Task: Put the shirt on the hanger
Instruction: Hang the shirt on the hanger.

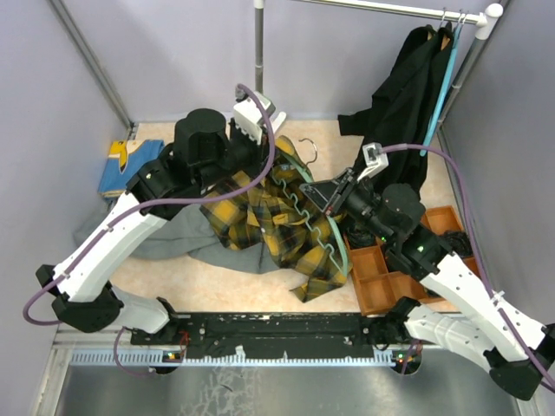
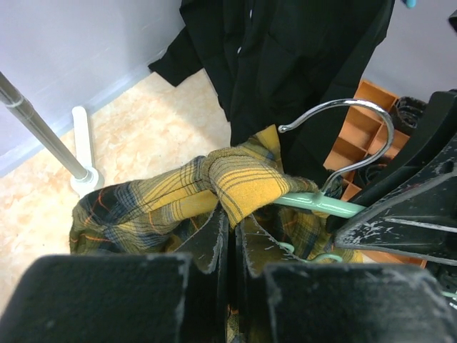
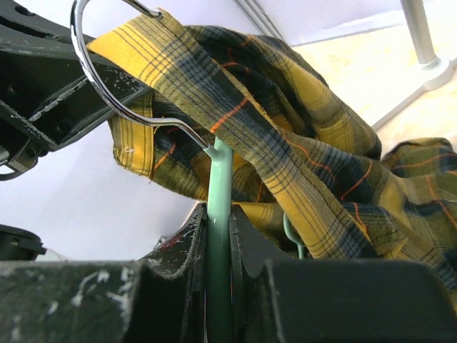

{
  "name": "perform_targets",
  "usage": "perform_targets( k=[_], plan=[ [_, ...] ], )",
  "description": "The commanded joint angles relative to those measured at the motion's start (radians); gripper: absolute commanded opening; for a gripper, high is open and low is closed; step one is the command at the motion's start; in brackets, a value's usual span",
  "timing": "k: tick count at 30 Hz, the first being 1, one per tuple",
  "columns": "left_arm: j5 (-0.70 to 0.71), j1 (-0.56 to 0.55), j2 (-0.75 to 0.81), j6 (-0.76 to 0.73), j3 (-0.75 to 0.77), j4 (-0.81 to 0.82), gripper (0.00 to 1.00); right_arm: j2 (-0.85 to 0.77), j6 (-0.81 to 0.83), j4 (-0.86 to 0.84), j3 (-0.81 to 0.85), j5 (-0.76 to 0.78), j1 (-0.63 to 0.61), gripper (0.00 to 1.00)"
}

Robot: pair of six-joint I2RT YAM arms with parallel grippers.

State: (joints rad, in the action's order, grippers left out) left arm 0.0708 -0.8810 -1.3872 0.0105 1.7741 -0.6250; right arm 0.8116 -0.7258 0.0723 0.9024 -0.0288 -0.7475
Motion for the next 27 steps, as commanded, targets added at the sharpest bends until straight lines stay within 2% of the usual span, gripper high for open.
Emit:
perform_targets(
  k=[1, 7, 14, 18, 23, 27],
  plan=[
    [-0.007, -0.004, -0.002, -0.001, 0.087, 0.019, 0.04, 0.01, -0.028, -0.279, 0.017, 0.004, 0.0, 0.0],
    [0.024, -0.004, 0.017, -0.014, 0.066, 0.016, 0.07, 0.009, 0.04, -0.39, 0.11, -0.041, 0.0, 0.0],
    [0.063, -0.004, 0.032, -0.042, 0.078, -0.003, 0.1, -0.018, 0.057, -0.379, 0.208, -0.015, 0.0, 0.0],
    [-0.013, -0.004, 0.021, -0.047, 0.125, 0.018, 0.0, 0.005, 0.075, -0.399, 0.228, 0.008, 0.0, 0.0],
    [-0.088, -0.018, -0.038, -0.049, 0.231, 0.008, 0.0, 0.086, 0.057, -0.453, 0.236, -0.016, 0.0, 0.0],
    [-0.083, -0.053, -0.055, -0.036, 0.226, 0.019, 0.0, 0.127, 0.049, -0.483, 0.216, -0.013, 0.0, 0.0]
  ],
)
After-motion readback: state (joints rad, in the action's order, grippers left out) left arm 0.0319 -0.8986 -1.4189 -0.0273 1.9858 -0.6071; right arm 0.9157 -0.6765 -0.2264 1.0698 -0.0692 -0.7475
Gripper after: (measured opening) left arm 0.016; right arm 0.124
